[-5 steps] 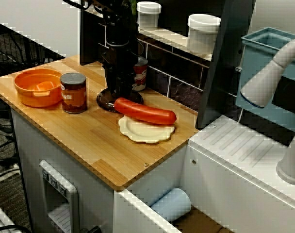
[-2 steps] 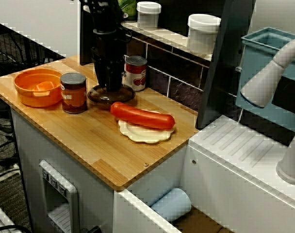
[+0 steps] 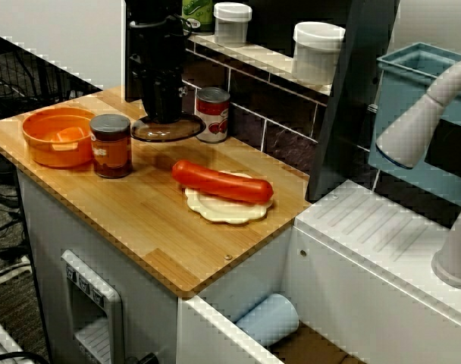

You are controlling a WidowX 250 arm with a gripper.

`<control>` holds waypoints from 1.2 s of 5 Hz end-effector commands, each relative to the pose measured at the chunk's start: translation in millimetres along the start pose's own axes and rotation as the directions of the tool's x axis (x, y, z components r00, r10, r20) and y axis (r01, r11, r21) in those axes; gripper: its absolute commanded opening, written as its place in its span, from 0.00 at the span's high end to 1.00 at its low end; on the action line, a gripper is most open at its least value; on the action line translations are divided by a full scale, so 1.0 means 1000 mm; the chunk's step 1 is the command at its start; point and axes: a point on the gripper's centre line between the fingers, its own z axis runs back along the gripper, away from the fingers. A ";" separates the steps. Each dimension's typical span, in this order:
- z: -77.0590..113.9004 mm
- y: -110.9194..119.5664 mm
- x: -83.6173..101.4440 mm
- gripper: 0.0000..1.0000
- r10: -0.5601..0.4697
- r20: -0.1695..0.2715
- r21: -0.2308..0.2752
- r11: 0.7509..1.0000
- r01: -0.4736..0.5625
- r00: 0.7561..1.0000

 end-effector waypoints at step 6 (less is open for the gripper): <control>0.072 0.021 -0.064 1.00 -0.114 0.049 0.099 0.989 0.109 0.992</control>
